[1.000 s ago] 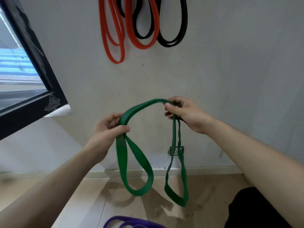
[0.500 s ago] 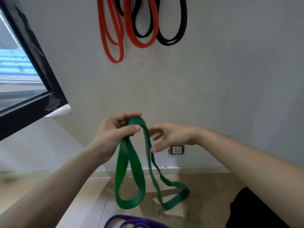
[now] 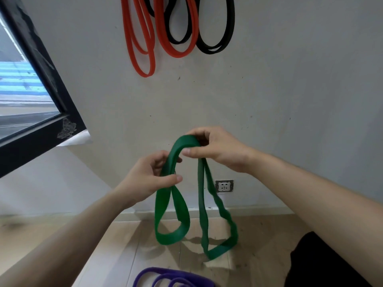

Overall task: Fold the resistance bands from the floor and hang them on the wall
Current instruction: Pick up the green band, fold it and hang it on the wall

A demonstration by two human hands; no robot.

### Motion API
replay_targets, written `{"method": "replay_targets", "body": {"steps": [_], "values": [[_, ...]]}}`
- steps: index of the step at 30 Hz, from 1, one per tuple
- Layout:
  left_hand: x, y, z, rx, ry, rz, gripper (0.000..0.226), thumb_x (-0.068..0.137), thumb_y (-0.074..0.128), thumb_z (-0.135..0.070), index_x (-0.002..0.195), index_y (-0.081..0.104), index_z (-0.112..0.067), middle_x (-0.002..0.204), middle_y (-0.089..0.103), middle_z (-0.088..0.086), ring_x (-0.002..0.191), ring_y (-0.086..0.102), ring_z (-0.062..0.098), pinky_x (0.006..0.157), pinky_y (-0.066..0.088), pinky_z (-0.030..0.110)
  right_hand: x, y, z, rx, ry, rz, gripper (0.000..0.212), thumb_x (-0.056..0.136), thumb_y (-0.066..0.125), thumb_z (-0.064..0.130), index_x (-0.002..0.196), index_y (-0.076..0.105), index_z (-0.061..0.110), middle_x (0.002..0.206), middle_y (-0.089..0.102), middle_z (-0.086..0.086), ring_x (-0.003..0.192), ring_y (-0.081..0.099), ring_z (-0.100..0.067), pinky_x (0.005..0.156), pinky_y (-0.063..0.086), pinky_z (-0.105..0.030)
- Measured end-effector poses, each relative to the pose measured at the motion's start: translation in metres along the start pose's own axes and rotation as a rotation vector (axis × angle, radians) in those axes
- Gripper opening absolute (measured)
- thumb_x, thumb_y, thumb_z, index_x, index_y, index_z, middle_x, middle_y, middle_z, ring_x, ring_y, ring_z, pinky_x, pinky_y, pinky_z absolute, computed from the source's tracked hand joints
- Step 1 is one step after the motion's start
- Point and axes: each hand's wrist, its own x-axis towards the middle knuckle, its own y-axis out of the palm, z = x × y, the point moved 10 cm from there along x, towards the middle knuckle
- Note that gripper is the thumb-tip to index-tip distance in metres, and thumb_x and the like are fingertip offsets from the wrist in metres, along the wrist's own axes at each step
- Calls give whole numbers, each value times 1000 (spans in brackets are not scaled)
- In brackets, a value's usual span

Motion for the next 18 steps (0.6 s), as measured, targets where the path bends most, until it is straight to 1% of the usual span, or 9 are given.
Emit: {"method": "replay_targets", "body": {"steps": [2, 3, 6, 9, 10, 12, 14, 16, 18], "values": [[1, -6, 4, 61, -19, -32, 34, 76, 86, -25, 106, 71, -21, 81, 69, 1, 81, 69, 23, 86, 61, 49, 1, -13, 3, 98, -21, -81, 17, 88, 73, 9, 105, 71, 12, 91, 70, 1, 85, 65, -8, 86, 55, -26], [2, -11, 5, 89, -17, -61, 36, 74, 85, -29, 105, 71, -18, 82, 67, 8, 81, 68, 25, 87, 58, 55, 1, -19, 3, 136, -30, -124, 15, 89, 71, 8, 103, 71, 13, 90, 69, 2, 84, 64, -8, 85, 55, -27], [3, -18, 1, 143, 11, -100, 50, 67, 83, -41, 104, 66, -11, 94, 57, 31, 85, 63, 45, 88, 50, 65, 1, -32, 1, 237, -43, -216, 10, 91, 69, 8, 100, 70, 12, 83, 64, 3, 78, 61, -9, 81, 55, -25], [3, -8, -4, 209, 28, -63, 46, 68, 82, -38, 104, 63, -16, 93, 57, 30, 88, 60, 47, 84, 53, 59, 1, -36, -3, 305, -30, -257, 8, 92, 68, 10, 100, 69, 9, 82, 62, 1, 76, 60, -13, 78, 56, -25], [3, -7, -4, 217, 30, -63, 41, 71, 83, -33, 103, 61, -19, 89, 57, 26, 83, 59, 43, 78, 54, 54, 1, -38, -6, 318, -18, -267, 9, 93, 67, 10, 101, 68, 8, 83, 62, 0, 76, 60, -15, 78, 56, -26], [3, -12, -5, 197, 37, -104, 37, 79, 84, -18, 106, 60, -23, 78, 56, 12, 67, 56, 24, 67, 50, 40, 3, -43, -14, 312, 15, -268, 14, 93, 68, 13, 104, 68, 6, 84, 59, -2, 76, 58, -19, 79, 55, -29], [0, -22, -5, 122, 30, -163, 47, 82, 82, -8, 117, 58, -26, 77, 63, 3, 68, 62, 13, 69, 54, 28, 3, -48, -25, 266, 59, -235, 17, 92, 69, 14, 105, 69, 4, 80, 57, 1, 76, 57, -20, 81, 54, -33], [-4, -34, -2, 15, 21, -225, 55, 81, 81, -4, 126, 56, -25, 83, 72, 6, 75, 68, 17, 78, 58, 31, 2, -50, -38, 205, 114, -187, 24, 90, 71, 13, 109, 68, -1, 80, 57, 0, 78, 56, -22, 82, 53, -33], [-8, -43, -1, -70, 22, -277, 52, 80, 81, -2, 124, 60, -20, 91, 74, 13, 80, 70, 21, 84, 58, 40, -2, -51, -54, 154, 180, -120, 26, 88, 72, 11, 110, 67, -4, 83, 58, -5, 82, 56, -25, 84, 53, -34]]}}
